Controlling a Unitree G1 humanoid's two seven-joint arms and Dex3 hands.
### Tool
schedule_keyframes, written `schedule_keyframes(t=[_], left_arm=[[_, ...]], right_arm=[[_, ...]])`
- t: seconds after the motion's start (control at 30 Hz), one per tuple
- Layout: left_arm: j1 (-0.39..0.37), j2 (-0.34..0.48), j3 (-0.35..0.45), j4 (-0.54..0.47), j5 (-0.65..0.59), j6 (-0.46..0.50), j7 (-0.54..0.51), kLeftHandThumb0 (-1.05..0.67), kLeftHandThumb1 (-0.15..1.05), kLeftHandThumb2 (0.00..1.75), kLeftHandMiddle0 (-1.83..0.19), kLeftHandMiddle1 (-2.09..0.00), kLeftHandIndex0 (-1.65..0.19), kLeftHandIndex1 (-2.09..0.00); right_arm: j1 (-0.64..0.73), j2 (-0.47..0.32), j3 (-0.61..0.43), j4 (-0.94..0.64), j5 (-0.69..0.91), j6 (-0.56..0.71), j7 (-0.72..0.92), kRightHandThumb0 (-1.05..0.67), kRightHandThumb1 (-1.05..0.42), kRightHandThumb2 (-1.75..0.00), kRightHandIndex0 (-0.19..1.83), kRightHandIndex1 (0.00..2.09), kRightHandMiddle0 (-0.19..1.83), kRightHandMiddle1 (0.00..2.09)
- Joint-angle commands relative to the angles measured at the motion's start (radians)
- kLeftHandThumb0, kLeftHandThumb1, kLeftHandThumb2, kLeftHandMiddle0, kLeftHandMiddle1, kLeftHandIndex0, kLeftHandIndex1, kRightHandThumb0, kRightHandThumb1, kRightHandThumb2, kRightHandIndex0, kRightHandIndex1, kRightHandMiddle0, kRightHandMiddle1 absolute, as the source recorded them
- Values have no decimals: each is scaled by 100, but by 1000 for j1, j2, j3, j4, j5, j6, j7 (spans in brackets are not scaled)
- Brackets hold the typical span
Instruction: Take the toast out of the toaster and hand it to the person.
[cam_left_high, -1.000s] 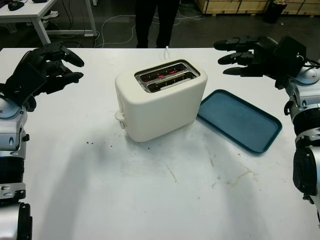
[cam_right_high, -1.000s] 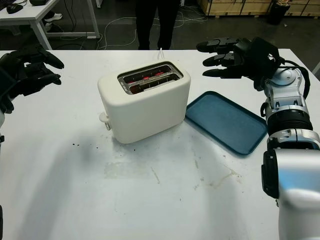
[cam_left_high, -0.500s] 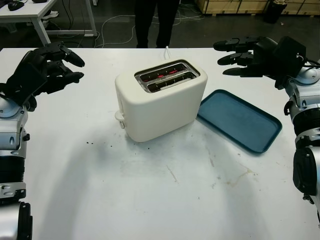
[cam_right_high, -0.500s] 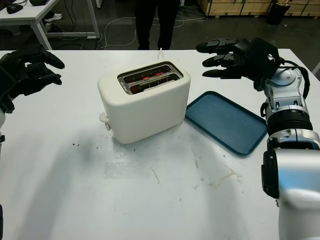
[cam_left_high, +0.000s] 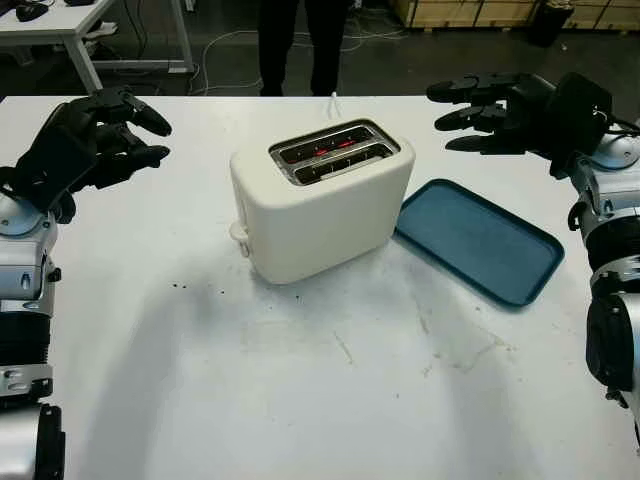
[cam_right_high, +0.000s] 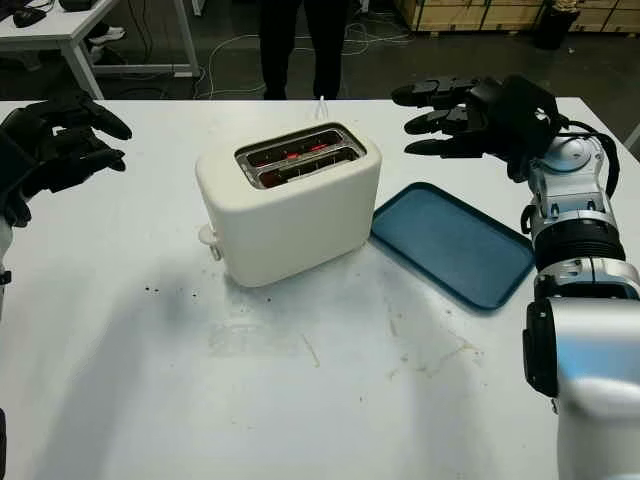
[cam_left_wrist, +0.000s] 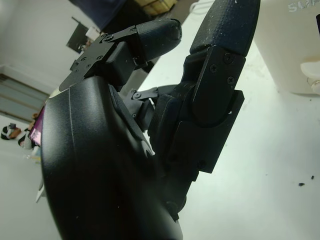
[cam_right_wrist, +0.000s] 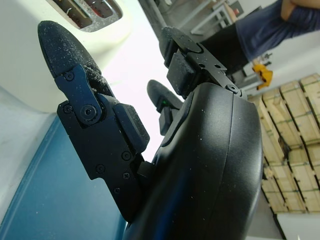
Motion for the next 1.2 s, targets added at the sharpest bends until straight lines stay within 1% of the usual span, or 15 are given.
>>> schedule_keyframes(t=[0.0, 0.23, 0.67, 0.9, 1.17], left_arm=[[-17, 1, 2, -2, -5, -11, 0, -105, 88, 0, -61, -135, -54, -123], [-16, 2, 2, 3, -6, -21, -3, -105, 88, 0, -61, -134, -55, -122], [-11, 6, -1, -4, 6, -17, 7, -105, 89, 0, -60, -136, -54, -125], [-11, -3, 5, -4, -10, -7, 3, -105, 87, 0, -60, -136, -54, -124], [-9, -1, 6, 0, -9, -11, 2, -105, 87, 0, -60, -136, -53, -124]], right_arm=[[-10, -7, -3, -5, -3, -24, -3, -81, -71, 0, 28, 69, 57, 1], [-12, -7, -9, -5, 4, 0, 4, -81, -70, 0, 27, 69, 57, 0], [-9, -4, -5, -7, -4, -11, -9, -81, -71, 0, 29, 69, 58, 1], [-2, -7, -3, -13, -6, -20, -11, -82, -71, 0, 29, 68, 59, 1], [-1, -5, -9, -20, 3, 1, -8, -80, -70, 0, 29, 68, 59, 1]])
